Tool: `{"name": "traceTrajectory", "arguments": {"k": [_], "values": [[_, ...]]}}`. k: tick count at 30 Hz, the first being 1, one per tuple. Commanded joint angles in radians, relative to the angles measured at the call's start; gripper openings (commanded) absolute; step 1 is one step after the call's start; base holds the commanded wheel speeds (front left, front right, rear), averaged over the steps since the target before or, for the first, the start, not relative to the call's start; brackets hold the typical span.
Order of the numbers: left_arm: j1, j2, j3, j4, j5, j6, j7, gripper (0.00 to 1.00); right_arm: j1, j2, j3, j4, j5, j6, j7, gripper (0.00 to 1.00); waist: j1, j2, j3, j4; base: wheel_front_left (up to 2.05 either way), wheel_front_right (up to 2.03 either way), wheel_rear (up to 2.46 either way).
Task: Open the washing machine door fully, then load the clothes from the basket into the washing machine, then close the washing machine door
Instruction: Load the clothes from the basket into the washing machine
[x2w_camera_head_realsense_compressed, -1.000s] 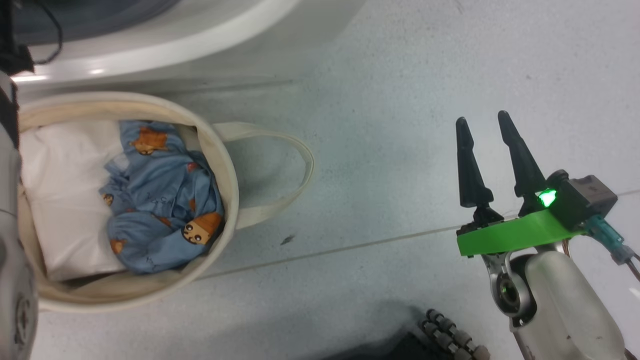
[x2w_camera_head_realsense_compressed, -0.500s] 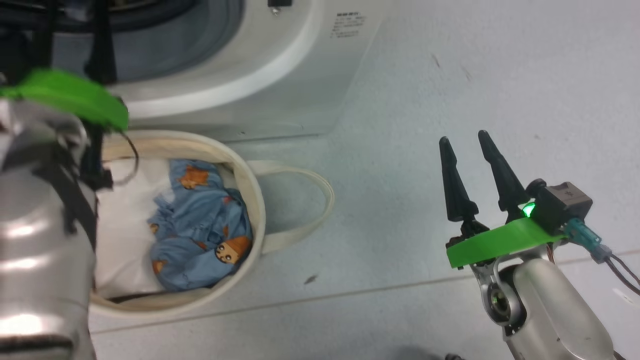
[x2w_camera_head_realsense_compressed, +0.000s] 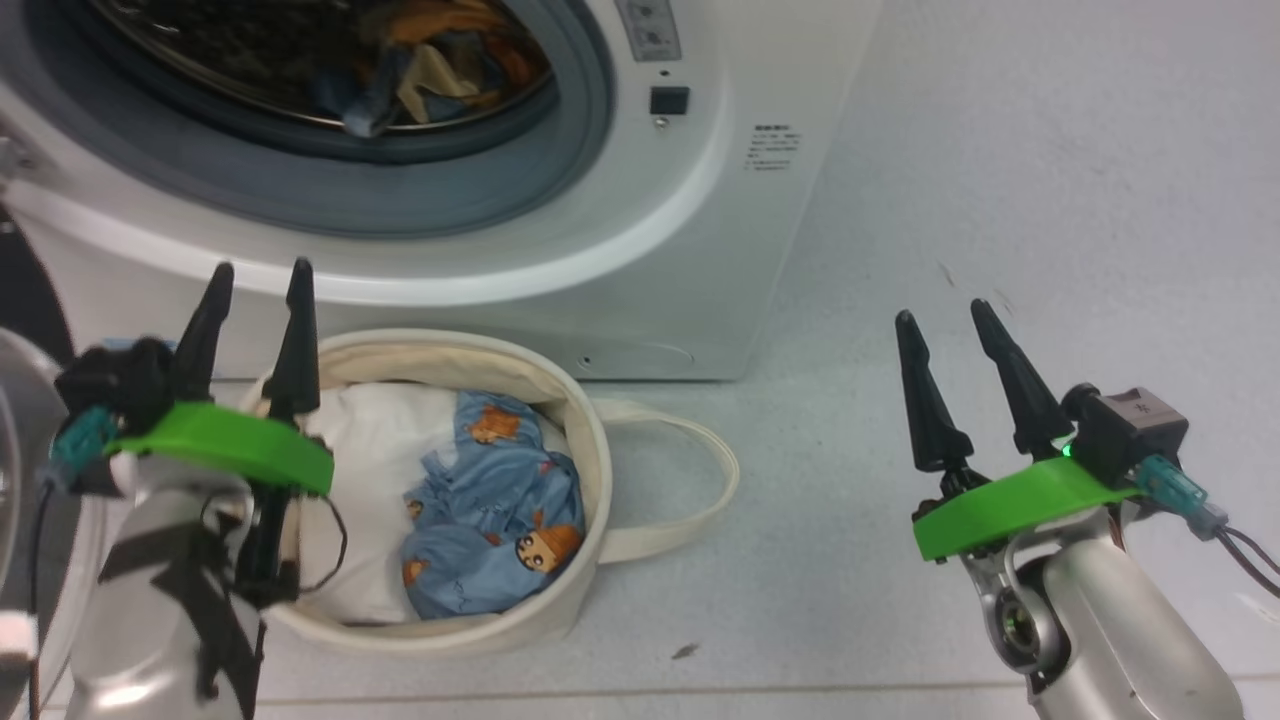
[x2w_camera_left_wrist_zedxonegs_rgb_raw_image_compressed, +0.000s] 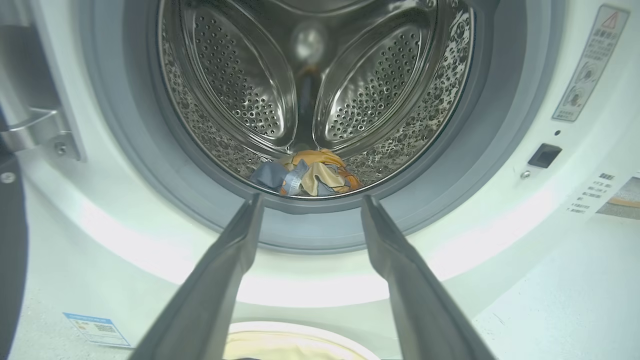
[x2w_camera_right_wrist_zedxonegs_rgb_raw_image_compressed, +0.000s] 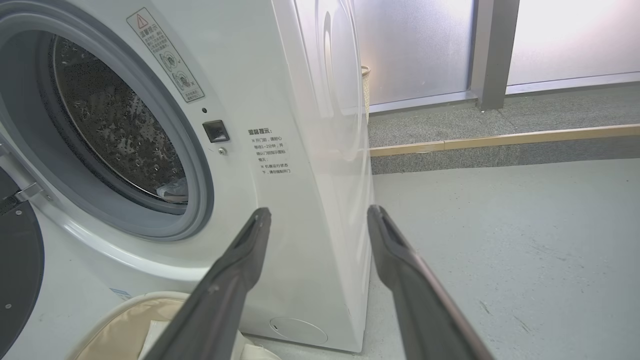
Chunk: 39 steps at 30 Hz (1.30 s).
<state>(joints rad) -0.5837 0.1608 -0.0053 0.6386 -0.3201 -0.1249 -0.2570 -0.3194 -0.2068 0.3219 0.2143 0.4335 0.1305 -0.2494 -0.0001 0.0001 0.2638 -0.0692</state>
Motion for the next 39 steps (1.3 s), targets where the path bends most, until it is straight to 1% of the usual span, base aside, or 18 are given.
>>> {"name": "traceTrajectory", "arguments": {"k": [1, 6, 13, 21, 39], "values": [[-0.004, 0.039, 0.032, -0.047, -0.004, -0.005, -0.005, 1.00, 0.009, -0.013, 0.006, -0.027, -0.001, 0.000, -0.012, 1.00, 0.0001, -0.0001, -0.028, 0.026, 0.00, 0.00, 0.00], [0.120, 0.042, 0.056, -0.142, -0.016, -0.006, -0.005, 1.00, 0.038, -0.017, -0.019, -0.026, -0.003, 0.000, -0.012, 1.00, 0.0001, -0.0001, -0.078, 0.043, 0.00, 0.00, 0.00], [0.244, 0.024, 0.097, -0.192, -0.014, -0.006, -0.005, 1.00, 0.089, -0.023, -0.034, -0.020, 0.002, 0.000, -0.012, 1.00, 0.0001, -0.0001, -0.144, 0.054, 0.00, 0.00, 0.00], [0.286, 0.016, 0.130, -0.224, 0.005, -0.006, -0.005, 1.00, 0.115, -0.029, -0.052, -0.025, 0.008, 0.000, -0.012, 1.00, 0.0001, -0.0001, -0.171, 0.065, 0.00, 0.00, 0.00], [0.302, 0.003, 0.129, -0.222, 0.013, -0.006, -0.005, 1.00, 0.126, -0.029, -0.047, -0.021, 0.016, 0.000, -0.012, 1.00, 0.0001, -0.0001, -0.174, 0.057, 0.00, 0.00, 0.00]]}}
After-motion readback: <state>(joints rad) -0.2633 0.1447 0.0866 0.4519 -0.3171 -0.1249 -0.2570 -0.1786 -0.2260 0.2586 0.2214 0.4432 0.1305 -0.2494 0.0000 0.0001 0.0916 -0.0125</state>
